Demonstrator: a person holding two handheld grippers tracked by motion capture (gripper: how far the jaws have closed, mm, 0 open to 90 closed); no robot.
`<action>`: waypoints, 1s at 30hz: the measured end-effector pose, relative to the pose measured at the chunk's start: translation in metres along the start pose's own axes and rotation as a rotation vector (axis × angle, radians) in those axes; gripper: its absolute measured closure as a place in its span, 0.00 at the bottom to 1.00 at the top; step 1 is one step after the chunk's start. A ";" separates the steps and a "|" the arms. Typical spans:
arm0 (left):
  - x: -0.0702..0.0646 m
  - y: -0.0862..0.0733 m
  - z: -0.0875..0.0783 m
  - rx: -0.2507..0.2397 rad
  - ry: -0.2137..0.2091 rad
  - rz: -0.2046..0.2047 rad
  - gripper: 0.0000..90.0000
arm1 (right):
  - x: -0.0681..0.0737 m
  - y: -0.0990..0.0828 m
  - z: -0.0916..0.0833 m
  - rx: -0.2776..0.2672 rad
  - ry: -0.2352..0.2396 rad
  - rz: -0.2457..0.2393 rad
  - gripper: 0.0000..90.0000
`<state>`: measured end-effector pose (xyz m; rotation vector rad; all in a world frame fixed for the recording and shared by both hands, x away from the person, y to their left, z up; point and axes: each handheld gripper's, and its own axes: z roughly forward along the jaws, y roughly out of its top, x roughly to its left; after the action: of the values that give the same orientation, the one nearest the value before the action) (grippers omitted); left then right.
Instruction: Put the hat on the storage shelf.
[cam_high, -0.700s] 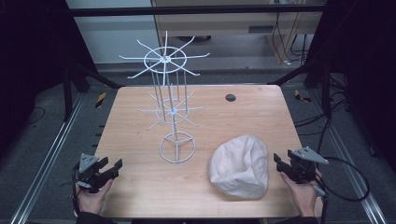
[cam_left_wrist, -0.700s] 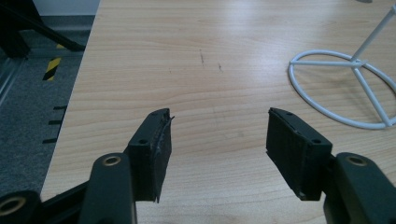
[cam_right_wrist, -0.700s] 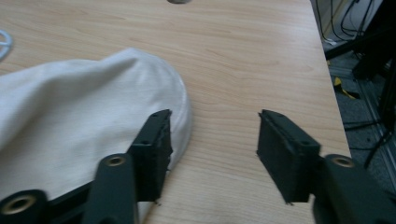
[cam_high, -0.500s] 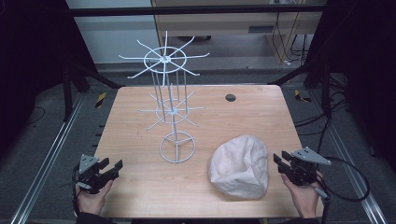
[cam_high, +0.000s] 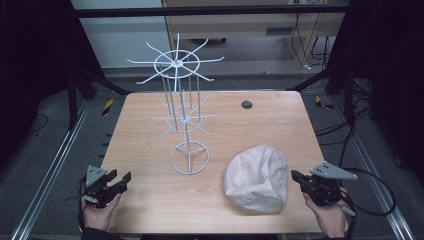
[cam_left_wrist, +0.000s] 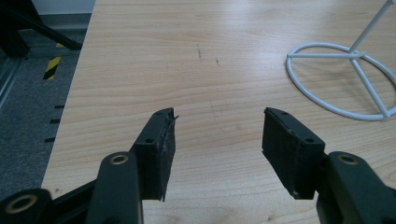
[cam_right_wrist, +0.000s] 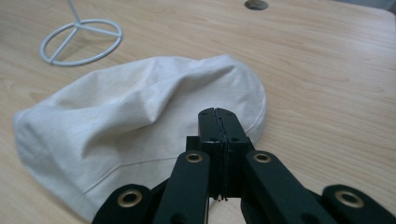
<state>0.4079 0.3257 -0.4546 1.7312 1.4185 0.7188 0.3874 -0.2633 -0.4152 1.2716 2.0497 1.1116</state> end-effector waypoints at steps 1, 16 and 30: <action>0.000 0.000 0.000 0.002 -0.001 0.002 0.49 | 0.003 -0.001 0.000 0.012 0.018 -0.009 1.00; -0.003 0.000 0.001 0.009 -0.008 0.027 0.48 | 0.015 -0.021 0.002 0.098 0.083 -0.037 1.00; -0.005 -0.001 0.002 0.022 -0.016 0.034 0.53 | 0.033 -0.031 0.011 0.156 0.181 -0.072 1.00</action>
<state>0.4080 0.3200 -0.4559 1.7786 1.3942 0.7085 0.3650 -0.2373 -0.4466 1.1963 2.3370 1.0863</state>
